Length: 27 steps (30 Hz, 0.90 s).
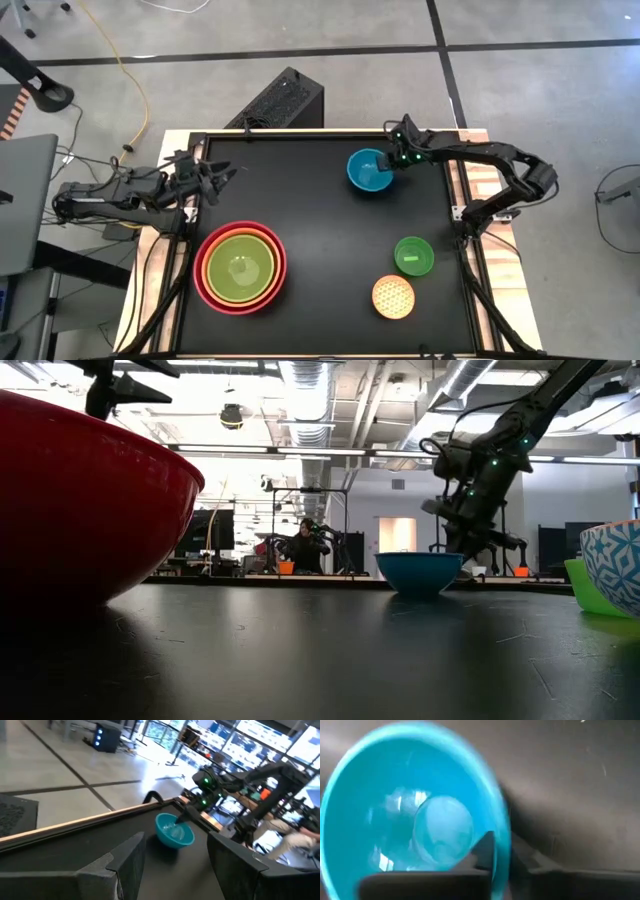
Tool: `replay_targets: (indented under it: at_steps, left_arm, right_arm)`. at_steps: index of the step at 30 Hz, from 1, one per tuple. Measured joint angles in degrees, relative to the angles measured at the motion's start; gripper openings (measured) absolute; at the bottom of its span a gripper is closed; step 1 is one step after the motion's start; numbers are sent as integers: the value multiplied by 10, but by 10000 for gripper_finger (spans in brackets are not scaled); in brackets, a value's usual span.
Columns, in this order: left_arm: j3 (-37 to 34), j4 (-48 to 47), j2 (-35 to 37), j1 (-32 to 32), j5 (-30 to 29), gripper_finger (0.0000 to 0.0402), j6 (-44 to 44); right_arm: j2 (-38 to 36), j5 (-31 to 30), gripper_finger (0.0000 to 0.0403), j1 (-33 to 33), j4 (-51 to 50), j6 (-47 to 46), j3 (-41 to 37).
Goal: Nest bowls inside each other
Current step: Stack the blue bowl into the green bowl
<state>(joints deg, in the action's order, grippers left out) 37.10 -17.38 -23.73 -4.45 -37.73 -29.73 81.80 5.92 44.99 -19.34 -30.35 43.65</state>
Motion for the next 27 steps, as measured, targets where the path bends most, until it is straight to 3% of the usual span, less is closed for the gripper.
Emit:
replay_targets:
  at_steps: [8, 14, 19, 22, 27]
  left_arm:
    - [0, -20, 0, 0, 86, 203, 53]
    - [0, -69, 2, 0, 131, 203, 125]
    - [0, -62, 19, 0, 135, 203, 230]
    - [0, -51, 44, 0, 107, 203, 277]
    - [0, -78, 84, 1, -22, 203, 343]
  right_arm:
    - [-37, -9, 14, -31, 9, -86, 46]
    - [-56, -85, 9, -168, -12, -155, 159]
    - [-17, -168, 9, -323, -83, -208, 275]
    - [21, -191, 9, -411, -89, -249, 324]
    - [123, -224, 9, -533, -78, -312, 423]
